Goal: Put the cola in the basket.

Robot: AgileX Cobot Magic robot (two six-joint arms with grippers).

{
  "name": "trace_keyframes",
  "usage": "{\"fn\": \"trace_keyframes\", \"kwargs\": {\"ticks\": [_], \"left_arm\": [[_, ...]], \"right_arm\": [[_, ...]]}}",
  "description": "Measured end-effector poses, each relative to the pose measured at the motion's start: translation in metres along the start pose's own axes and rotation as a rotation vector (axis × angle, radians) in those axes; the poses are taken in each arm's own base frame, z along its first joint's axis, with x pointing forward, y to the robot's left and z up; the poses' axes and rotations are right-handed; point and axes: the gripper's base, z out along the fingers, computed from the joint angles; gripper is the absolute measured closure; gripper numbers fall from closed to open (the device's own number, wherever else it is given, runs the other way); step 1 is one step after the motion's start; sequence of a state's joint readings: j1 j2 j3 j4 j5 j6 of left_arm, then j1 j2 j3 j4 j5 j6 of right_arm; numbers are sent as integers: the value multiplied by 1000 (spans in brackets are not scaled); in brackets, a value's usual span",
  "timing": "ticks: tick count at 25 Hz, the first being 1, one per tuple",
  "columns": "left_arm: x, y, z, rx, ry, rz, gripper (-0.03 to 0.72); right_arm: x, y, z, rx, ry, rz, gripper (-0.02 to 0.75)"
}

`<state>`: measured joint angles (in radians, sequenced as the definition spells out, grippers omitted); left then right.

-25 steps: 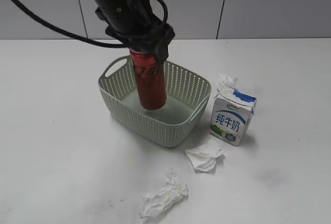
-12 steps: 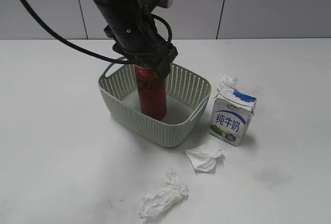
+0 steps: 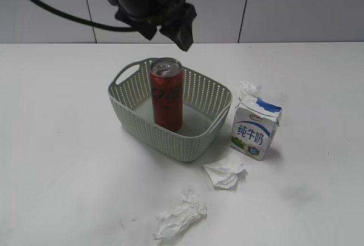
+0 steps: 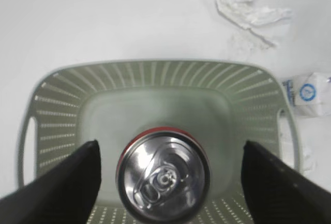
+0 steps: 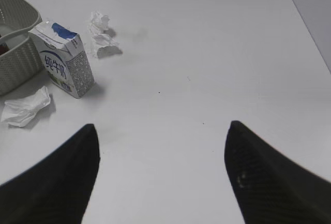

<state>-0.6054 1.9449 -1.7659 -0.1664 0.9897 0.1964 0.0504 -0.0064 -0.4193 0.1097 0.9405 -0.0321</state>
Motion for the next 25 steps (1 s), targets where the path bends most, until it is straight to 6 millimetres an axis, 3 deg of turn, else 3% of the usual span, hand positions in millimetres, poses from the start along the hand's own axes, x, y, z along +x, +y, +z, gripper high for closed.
{"fn": "trace_keyframes", "kwargs": {"ticks": [3,6,13,17,20,25], "left_arm": [[-2,13,-28,-23,-32,-23,42],[7,47,-46,-73,-2,-88,53],[56,147,-76,-176,106,-350,107],[91,189,-100,-236,104,-494,112],[115,200,-115,-250,103,-604,112],[138,164,-129,-224,127,-610,112]], "right_arm": [[0,0,0,0,0,0,166],[0,0,0,0,0,0,166],[0,0,0,0,0,0,166],[0,0,0,0,0,0,166],[0,0,0,0,0,0,166],[0,0,0,0,0,0,166]]}}
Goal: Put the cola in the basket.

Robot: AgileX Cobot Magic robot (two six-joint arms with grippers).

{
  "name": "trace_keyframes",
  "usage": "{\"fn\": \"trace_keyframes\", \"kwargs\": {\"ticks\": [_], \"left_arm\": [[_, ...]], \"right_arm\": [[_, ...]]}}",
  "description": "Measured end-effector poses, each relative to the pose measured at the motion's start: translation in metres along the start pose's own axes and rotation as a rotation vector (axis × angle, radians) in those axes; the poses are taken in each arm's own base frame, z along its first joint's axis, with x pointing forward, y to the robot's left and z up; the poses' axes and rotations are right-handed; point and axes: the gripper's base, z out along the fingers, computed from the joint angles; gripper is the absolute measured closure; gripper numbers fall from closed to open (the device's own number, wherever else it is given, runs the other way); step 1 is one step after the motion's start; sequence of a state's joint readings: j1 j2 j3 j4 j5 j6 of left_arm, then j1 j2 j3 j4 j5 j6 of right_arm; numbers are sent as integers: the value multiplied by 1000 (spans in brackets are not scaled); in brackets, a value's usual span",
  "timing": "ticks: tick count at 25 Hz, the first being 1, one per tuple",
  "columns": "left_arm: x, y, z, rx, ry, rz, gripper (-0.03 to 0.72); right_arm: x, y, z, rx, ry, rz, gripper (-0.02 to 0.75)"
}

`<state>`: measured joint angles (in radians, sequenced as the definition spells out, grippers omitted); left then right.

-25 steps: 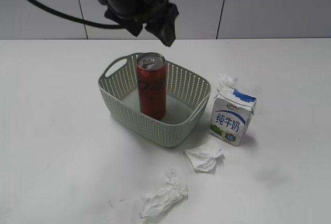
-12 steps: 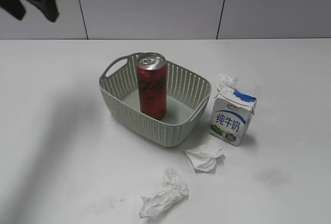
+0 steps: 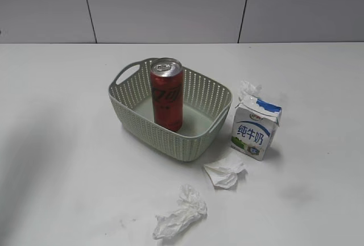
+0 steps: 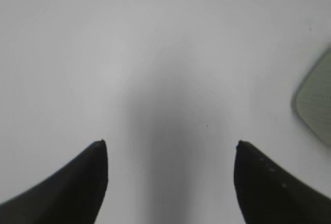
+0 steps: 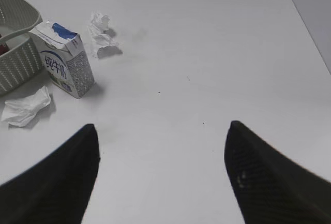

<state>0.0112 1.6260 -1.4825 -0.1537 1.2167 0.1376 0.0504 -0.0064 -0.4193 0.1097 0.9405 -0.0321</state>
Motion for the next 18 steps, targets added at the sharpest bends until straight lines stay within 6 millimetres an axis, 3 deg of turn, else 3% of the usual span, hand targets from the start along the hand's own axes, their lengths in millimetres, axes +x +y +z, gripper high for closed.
{"fn": "trace_keyframes", "kwargs": {"ticks": [11,18], "left_arm": [[130,-10,-2,-20,136,4,124],[195,-15,-4,-25,95,7,132]], "right_arm": [[0,0,0,0,0,0,166],[0,0,0,0,0,0,166]]}}
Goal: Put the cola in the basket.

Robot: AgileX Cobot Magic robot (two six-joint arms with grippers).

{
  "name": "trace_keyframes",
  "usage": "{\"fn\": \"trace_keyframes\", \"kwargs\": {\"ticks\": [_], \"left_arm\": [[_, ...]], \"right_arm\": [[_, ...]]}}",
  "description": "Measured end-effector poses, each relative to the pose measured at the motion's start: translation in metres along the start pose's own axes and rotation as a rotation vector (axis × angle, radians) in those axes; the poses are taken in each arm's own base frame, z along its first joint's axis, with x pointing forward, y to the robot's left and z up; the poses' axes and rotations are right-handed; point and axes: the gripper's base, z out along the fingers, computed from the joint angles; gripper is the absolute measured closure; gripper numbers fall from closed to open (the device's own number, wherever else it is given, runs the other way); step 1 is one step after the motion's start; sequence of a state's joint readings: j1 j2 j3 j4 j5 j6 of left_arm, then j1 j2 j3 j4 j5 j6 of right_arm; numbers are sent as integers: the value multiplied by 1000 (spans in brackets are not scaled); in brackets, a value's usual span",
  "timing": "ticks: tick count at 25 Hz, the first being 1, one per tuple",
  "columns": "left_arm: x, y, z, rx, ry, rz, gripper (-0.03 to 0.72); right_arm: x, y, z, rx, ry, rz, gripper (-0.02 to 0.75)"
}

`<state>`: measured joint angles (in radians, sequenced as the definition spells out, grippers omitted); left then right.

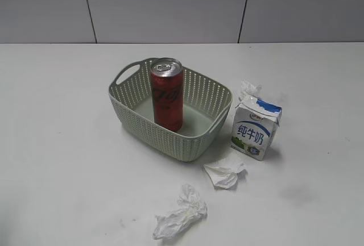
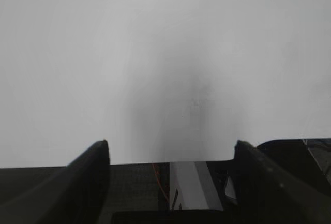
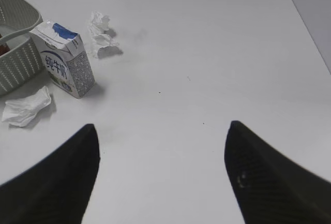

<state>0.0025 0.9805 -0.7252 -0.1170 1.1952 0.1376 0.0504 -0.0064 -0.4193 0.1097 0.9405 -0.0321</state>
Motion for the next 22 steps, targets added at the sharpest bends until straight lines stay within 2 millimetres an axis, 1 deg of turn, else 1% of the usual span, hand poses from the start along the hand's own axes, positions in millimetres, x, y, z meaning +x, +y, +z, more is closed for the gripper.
{"fn": "trace_keyframes", "kwargs": {"ticks": [6,9,16,22], "left_arm": [[43,-3,3,-18,-175,3,143],[59,-6,1,-21,-276,6,143],[81,-10,-16,-34,-468,22,145],[97,-12,-26,-43,-588,36,146]], "right_arm": [[0,0,0,0,0,0,166],[0,0,0,0,0,0,166],[0,0,0,0,0,0,166],[0,0,0,0,0,0,166]]}}
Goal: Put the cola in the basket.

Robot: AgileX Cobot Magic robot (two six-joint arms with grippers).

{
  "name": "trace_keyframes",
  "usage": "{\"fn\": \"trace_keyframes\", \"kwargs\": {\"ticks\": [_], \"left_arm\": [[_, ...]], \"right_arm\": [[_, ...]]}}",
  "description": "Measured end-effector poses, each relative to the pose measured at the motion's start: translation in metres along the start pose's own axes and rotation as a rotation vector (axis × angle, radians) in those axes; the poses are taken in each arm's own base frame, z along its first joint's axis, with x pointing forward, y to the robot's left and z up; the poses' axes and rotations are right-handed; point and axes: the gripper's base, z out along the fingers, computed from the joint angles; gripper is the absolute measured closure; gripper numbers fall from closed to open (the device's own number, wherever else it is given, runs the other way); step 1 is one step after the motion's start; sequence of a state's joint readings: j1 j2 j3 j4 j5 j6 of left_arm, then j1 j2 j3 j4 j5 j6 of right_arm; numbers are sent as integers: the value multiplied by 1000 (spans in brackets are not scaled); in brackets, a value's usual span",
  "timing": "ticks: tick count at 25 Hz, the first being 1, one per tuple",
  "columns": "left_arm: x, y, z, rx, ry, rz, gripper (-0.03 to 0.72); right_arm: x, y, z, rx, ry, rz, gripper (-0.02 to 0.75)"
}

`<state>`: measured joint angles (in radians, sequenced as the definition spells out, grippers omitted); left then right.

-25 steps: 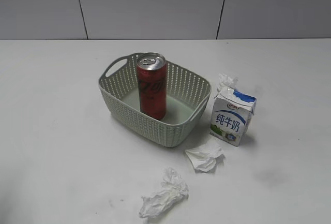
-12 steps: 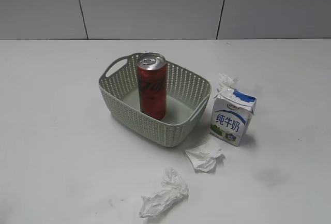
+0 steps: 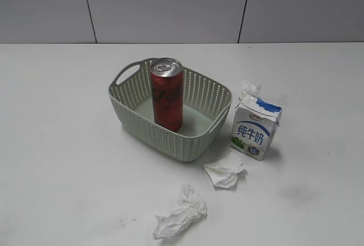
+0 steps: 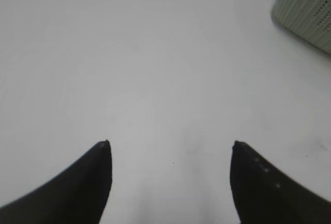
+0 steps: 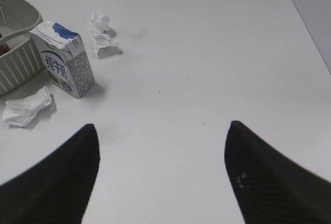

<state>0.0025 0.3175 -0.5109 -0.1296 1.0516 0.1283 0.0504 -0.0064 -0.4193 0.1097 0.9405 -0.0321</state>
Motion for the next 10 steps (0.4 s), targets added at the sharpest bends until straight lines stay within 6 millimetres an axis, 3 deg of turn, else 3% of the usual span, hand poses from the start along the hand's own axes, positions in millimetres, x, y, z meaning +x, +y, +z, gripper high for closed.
{"fn": "trace_keyframes", "kwargs": {"ticks": [10], "left_arm": [[19,-4,-28,-13,-212,23,146]], "right_arm": [[0,0,0,0,0,0,166]]}}
